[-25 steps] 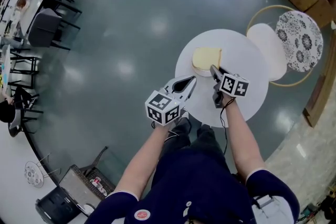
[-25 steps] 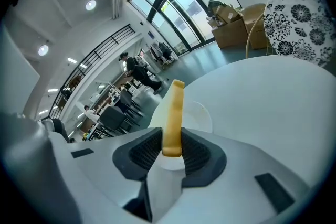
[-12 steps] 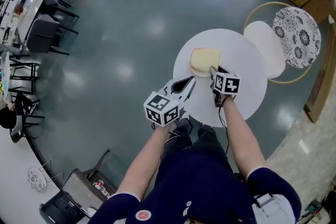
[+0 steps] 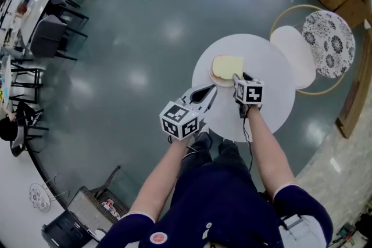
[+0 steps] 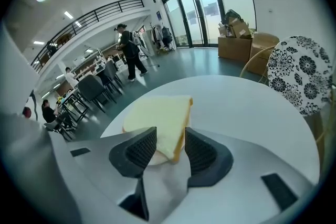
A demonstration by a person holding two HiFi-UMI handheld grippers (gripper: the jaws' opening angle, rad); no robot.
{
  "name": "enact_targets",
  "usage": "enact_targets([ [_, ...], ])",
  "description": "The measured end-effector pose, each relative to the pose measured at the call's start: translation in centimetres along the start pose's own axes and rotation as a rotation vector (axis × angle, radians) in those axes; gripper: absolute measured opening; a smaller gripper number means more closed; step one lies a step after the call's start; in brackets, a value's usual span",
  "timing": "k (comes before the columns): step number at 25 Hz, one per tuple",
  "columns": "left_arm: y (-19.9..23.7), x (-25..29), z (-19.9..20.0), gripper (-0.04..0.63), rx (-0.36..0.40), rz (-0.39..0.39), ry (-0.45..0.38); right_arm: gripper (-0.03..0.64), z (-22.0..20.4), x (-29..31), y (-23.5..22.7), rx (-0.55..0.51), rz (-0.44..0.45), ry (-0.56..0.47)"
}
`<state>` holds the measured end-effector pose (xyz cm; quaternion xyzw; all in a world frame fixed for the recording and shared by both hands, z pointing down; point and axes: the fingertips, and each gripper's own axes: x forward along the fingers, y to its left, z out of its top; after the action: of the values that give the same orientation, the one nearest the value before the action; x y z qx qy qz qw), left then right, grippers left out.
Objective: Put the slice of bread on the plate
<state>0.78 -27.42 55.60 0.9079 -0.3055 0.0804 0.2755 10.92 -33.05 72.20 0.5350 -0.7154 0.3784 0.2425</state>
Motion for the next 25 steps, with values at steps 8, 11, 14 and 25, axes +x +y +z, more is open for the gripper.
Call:
enact_targets([
  [8,-0.3,-0.3,1.0,0.006,0.041,-0.018,0.006,0.146,3.4,-4.2,1.1,0.048,0.104,-0.129],
  [11,-1.1,-0.2,1.6,0.006,0.053,-0.039,0.004,0.144,5.0,-7.1,2.4,0.046,0.195,-0.202],
  [14,-2.1,0.2,2.1,0.006,0.064,-0.062,0.002,0.094,6.4,-10.0,3.2,0.029,0.249,-0.265],
  [25,-6.6,-0.3,4.4,0.006,0.121,-0.118,-0.019,0.006,10.2,-19.7,5.9,-0.037,0.327,-0.465],
])
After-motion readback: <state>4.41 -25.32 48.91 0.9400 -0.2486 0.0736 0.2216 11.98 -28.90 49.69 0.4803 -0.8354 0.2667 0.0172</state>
